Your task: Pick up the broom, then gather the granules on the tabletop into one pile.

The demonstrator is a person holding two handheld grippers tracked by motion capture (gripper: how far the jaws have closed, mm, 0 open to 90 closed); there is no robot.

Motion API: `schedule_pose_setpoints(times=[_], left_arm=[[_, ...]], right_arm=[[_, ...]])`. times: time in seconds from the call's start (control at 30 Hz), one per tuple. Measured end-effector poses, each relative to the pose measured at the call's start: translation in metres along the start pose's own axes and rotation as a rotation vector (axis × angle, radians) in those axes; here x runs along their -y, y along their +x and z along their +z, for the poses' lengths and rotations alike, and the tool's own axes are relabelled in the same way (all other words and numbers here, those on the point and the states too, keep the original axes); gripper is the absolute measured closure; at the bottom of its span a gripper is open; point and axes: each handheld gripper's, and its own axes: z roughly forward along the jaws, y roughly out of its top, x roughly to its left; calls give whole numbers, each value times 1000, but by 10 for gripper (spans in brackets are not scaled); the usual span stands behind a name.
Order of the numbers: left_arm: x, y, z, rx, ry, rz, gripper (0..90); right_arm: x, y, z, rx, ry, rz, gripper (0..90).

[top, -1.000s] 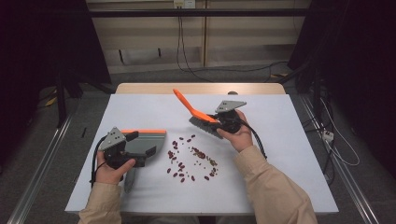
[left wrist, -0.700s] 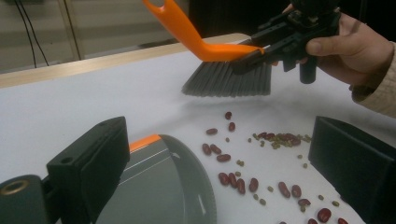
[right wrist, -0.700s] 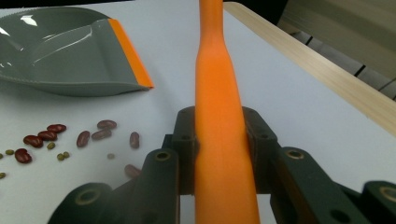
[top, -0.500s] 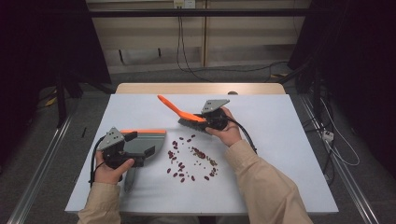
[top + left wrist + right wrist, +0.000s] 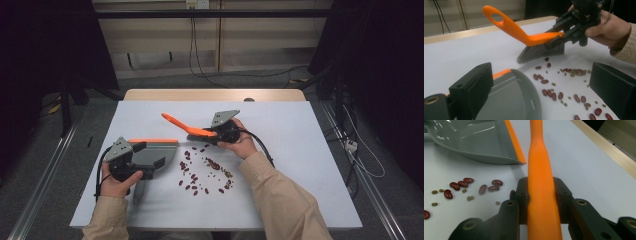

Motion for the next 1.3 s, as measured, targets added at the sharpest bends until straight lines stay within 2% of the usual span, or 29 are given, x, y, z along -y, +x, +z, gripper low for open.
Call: schedule_pose_setpoints(times=[0.2, 0.33, 0.53, 0.6, 0.93, 1.3], left_arm=[[1, 1, -2, -8, 4, -1, 53], [2, 1, -2, -10, 2, -5, 53], [2, 1, -3, -7, -4, -8, 54], [2, 1, -3, -5, -5, -6, 54], [2, 4, -5, -13, -11, -14, 54], [2, 8, -6, -23, -12, -17, 53]], right_arm=[[0, 5, 1, -32, 8, -10, 701], [-2, 8, 1, -47, 25, -36, 699], [-2, 12, -2, -73, 40, -36, 696], [-2, 13, -4, -95, 38, -30, 696], [1, 25, -11, -124, 43, -52, 696], [4, 40, -20, -135, 42, -70, 695]])
